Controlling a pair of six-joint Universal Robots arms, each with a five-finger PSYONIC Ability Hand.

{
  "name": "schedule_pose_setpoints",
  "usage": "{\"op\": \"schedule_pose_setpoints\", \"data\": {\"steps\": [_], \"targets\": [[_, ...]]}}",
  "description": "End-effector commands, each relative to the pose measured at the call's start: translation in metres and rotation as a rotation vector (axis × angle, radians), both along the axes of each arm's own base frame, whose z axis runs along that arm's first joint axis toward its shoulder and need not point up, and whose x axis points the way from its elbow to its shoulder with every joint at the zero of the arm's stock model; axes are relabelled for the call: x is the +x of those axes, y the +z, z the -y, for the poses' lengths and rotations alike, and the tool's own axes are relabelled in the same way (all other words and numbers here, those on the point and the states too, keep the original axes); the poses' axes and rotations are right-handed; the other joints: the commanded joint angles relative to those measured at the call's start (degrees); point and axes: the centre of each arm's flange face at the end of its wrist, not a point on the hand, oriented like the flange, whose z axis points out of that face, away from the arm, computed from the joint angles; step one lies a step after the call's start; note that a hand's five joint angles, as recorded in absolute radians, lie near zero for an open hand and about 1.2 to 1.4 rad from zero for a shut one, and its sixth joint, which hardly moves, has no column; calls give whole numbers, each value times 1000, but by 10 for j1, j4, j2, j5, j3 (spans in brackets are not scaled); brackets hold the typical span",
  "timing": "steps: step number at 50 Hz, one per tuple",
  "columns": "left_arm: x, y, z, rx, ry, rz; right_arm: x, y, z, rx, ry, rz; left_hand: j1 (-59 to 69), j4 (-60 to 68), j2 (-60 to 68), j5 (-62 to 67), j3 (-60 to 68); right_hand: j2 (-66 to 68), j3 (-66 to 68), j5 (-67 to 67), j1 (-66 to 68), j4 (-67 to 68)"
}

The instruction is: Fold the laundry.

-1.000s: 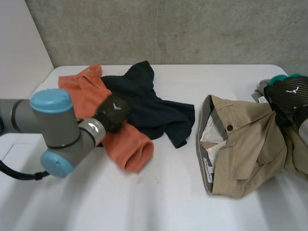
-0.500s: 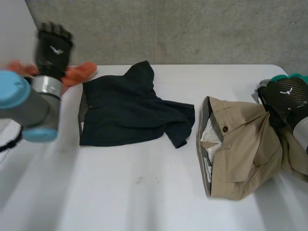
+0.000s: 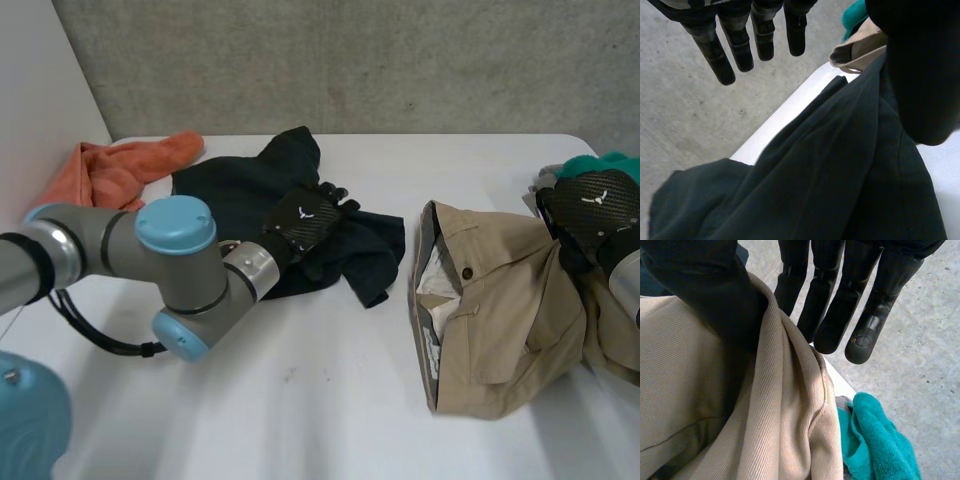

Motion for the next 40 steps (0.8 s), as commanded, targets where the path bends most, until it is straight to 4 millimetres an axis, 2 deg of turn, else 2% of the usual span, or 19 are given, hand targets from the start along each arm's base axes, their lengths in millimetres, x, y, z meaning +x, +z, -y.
{"op": "schedule_pose_setpoints", "data": {"steps": [1, 7, 11, 12, 13, 15, 16, 19, 22, 23, 25, 27, 28, 31, 33, 34, 35, 36, 40], "targets": [[-10, -15, 18, -12, 11, -18, 0, -2, -1, 4, 0, -1, 91, 90, 91, 88, 91, 129, 120, 140, 239, 120], [-14, -27, 26, -13, 16, -16, -1, -3, -1, 6, -2, -1, 163, 162, 163, 161, 163, 129, 120, 140, 239, 120], [-15, -30, 30, -16, 19, -16, -1, -4, -1, 3, -2, 0, 282, 282, 282, 280, 282, 129, 120, 140, 239, 120], [-16, -31, 30, -16, 19, -16, -1, -4, -1, 3, -2, 0, 329, 328, 329, 327, 329, 129, 120, 140, 239, 120], [-16, -30, 31, -21, 26, -18, -1, -4, -1, 4, -2, -1, 483, 482, 483, 481, 483, 129, 120, 140, 239, 120], [-14, -29, 33, -25, 43, -18, -1, -4, -1, 3, -2, 0, 648, 648, 648, 646, 648, 129, 120, 140, 239, 120], [-13, -27, 35, -29, 58, -18, -1, -4, -1, 3, -2, 0, 652, 652, 652, 650, 652, 129, 120, 140, 239, 120], [-4, -14, 46, -86, 175, -2, -1, -4, 0, 3, -3, 0, 652, 652, 652, 650, 652, 129, 120, 140, 239, 120], [10, 26, 59, -206, 339, 9, -1, -4, 0, 4, -2, -2, 652, 652, 652, 650, 652, 129, 120, 140, 239, 120], [18, 42, 65, -242, 390, 4, -1, -4, 0, 5, -2, -2, 652, 652, 652, 650, 652, 129, 120, 140, 239, 120], [68, 96, 99, -364, 601, -25, 0, -5, 0, 7, -2, -2, 652, 652, 652, 650, 652, 129, 120, 140, 239, 120], [107, 122, 119, -429, 733, -42, 0, -5, 1, 8, 0, -2, 652, 652, 652, 650, 652, 129, 120, 140, 239, 120], [149, 147, 136, -497, 861, -62, 0, -5, 1, 7, 1, -2, 652, 652, 652, 650, 652, 129, 120, 140, 239, 120], [203, 184, 147, -619, 994, -102, 2, -5, 0, 5, 7, -2, 652, 652, 652, 650, 652, 129, 120, 140, 239, 120], [210, 185, 147, -636, 993, -101, 2, -4, 0, 4, 8, -2, 652, 652, 652, 650, 652, 129, 120, 140, 239, 120], [208, 182, 146, -638, 972, -95, 2, -4, 0, 4, 9, -2, 551, 550, 551, 549, 551, 129, 120, 140, 239, 120], [203, 177, 144, -640, 921, -79, 2, -4, 0, 4, 9, -2, 159, 158, 159, 156, 159, 129, 120, 140, 239, 120], [201, 172, 143, -631, 896, -65, 2, -5, 0, 5, 9, -2, 1, 1, 2, -1, 2, 129, 120, 140, 239, 120], [190, 147, 132, -575, 798, -19, 3, -5, 0, 6, 12, 1, -48, -48, -48, -50, -48, 129, 120, 140, 239, 120]]}}
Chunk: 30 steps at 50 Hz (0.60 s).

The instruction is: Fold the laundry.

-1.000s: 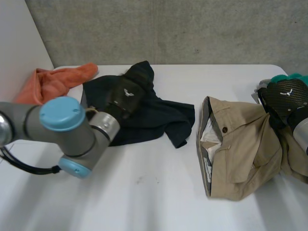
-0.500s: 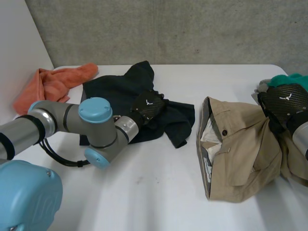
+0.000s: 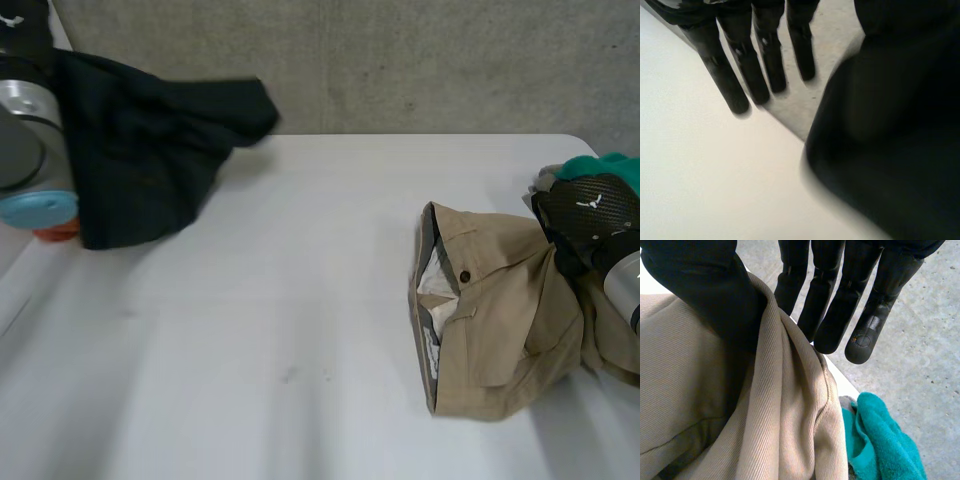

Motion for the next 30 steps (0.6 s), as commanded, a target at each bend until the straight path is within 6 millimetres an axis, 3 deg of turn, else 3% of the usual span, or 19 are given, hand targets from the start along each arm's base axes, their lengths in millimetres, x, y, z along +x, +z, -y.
{"op": "schedule_pose_setpoints", "data": {"steps": [1, 9, 13, 18, 22, 30], "targets": [[-10, -33, -15, 81, -143, 84, 1, 0, -1, 3, 3, 2, -538, -556, -547, -539, -552, 129, 120, 140, 239, 118], [-84, -73, -74, 212, -350, 106, 20, 0, -13, 4, 72, 10, -538, -556, -547, -539, -552, 129, 120, 140, 239, 118], [-111, -98, -111, 308, -448, 119, 30, 4, -19, -5, 109, 21, -538, -556, -547, -539, -552, 129, 120, 140, 239, 118], [-148, -120, -172, 467, -621, 67, 51, 16, -30, -30, 186, 67, -538, -556, -546, -539, -552, 129, 120, 140, 239, 118], [-160, -128, -202, 596, -710, -43, 63, 27, -37, -55, 231, 90, -538, -556, -546, -539, -552, 129, 120, 140, 239, 118], [-182, -136, -235, 737, -866, -224, 84, 38, -53, -84, 311, 113, -536, -554, -544, -537, -550, 129, 120, 140, 239, 118]]}}
